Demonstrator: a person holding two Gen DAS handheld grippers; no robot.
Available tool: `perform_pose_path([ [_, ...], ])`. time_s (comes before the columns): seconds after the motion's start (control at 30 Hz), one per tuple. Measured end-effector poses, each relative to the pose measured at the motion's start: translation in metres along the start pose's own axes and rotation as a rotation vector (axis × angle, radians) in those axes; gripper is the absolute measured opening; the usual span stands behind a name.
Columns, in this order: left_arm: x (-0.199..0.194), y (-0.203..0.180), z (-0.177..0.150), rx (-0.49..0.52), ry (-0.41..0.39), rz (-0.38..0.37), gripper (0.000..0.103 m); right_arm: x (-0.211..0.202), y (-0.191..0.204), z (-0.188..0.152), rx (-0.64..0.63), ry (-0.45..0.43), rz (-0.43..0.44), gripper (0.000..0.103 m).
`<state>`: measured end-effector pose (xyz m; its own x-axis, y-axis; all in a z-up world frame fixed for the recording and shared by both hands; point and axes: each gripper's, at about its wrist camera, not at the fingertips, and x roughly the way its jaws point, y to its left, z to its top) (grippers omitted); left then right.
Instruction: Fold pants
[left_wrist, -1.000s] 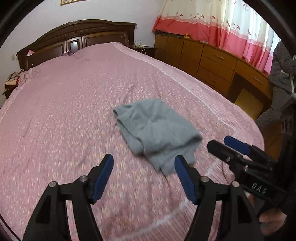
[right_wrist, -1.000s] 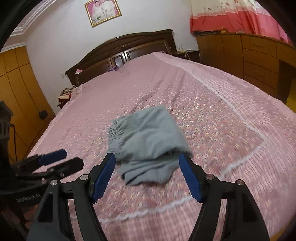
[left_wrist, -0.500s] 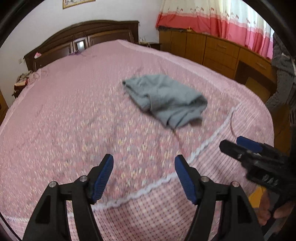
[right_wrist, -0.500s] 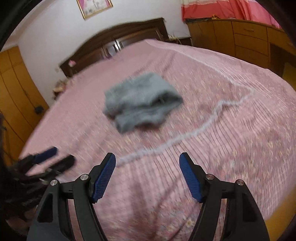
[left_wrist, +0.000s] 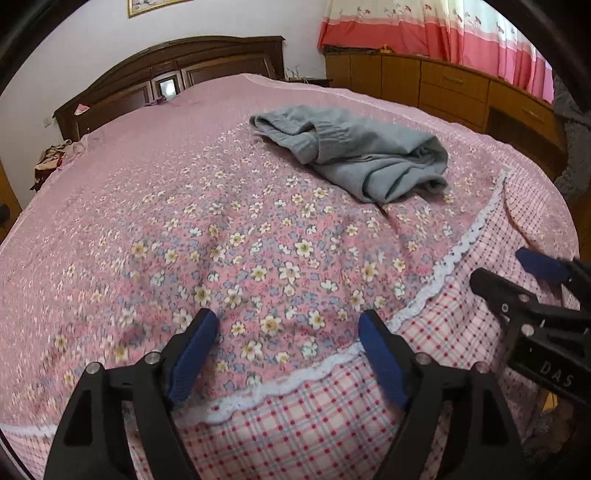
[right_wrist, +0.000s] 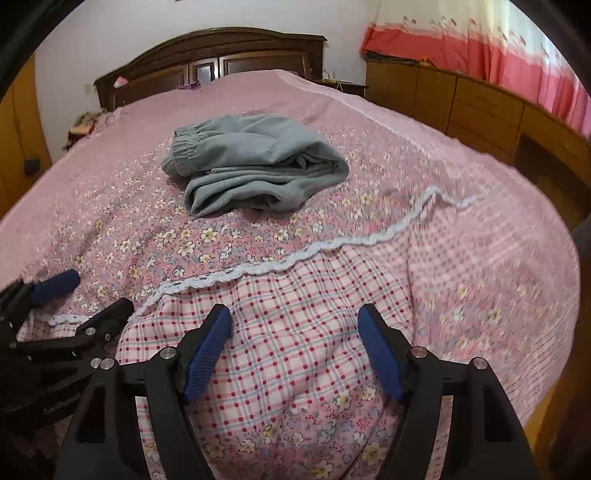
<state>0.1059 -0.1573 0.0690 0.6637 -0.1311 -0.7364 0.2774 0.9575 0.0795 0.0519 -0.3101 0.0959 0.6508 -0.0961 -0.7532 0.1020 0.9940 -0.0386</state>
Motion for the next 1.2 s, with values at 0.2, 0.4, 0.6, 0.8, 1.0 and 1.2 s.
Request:
perform_pose_path([
  [0.2,0.035,0.009,0.030,0.016,0.060,-0.008,0.103,0.046,-0.004,0.028,0.014,0.076,0.023,0.082],
  [0.4,0.070,0.022,0.054,0.011,0.079,-0.092,0.103,0.075,-0.007,0.039,0.031,0.091,-0.007,0.096],
  [0.6,0.068,0.025,0.050,-0.016,0.036,-0.091,0.103,0.075,-0.006,0.037,0.045,0.051,-0.016,0.098],
  [0.8,0.058,0.019,0.040,-0.016,0.027,-0.087,0.103,0.073,-0.006,0.032,0.055,0.027,-0.023,0.098],
  [1.0,0.054,0.018,0.035,-0.020,0.020,-0.092,0.103,0.073,-0.006,0.026,0.059,0.019,-0.028,0.099],
  [1.2,0.052,0.021,0.033,-0.020,0.016,-0.095,0.103,0.074,-0.006,0.026,0.058,0.021,-0.028,0.099],
])
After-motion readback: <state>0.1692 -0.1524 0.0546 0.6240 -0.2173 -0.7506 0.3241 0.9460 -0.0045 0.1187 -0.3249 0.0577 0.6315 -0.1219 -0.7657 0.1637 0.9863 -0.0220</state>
